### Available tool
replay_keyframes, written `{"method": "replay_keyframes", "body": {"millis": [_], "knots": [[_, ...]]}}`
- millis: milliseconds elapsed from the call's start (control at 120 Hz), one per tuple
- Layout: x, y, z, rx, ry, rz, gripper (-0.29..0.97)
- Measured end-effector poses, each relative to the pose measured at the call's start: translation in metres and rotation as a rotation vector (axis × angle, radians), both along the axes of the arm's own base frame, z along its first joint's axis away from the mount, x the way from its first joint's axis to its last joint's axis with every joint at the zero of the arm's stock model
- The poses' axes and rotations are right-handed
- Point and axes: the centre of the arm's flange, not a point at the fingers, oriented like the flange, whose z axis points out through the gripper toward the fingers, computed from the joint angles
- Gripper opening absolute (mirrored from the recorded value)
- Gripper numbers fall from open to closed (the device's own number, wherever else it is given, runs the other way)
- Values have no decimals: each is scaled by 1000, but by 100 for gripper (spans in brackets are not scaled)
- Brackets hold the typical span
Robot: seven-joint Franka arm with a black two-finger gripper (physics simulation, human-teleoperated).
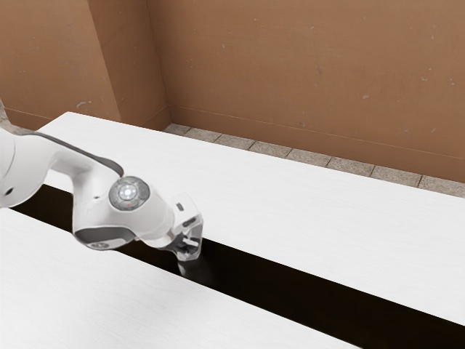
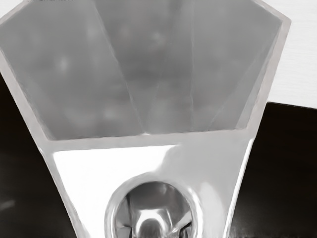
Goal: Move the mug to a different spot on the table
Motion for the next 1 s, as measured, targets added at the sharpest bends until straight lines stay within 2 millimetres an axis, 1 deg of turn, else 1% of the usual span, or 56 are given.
{"method": "replay_keyframes", "body": {"millis": [100, 358, 492, 617, 767, 900, 1000], "knots": [[0, -2, -1, -5, -2, -17, 8], [-11, -3, -4, -6, 9, -42, 41], [-12, -4, -2, -5, 6, -51, 53], [-13, -4, -2, -4, 7, -56, 58], [-16, -4, 0, -3, 5, -60, 62], [-28, -3, 9, -2, -6, -61, 64], [-44, -2, 22, -2, -24, -60, 64]]}}
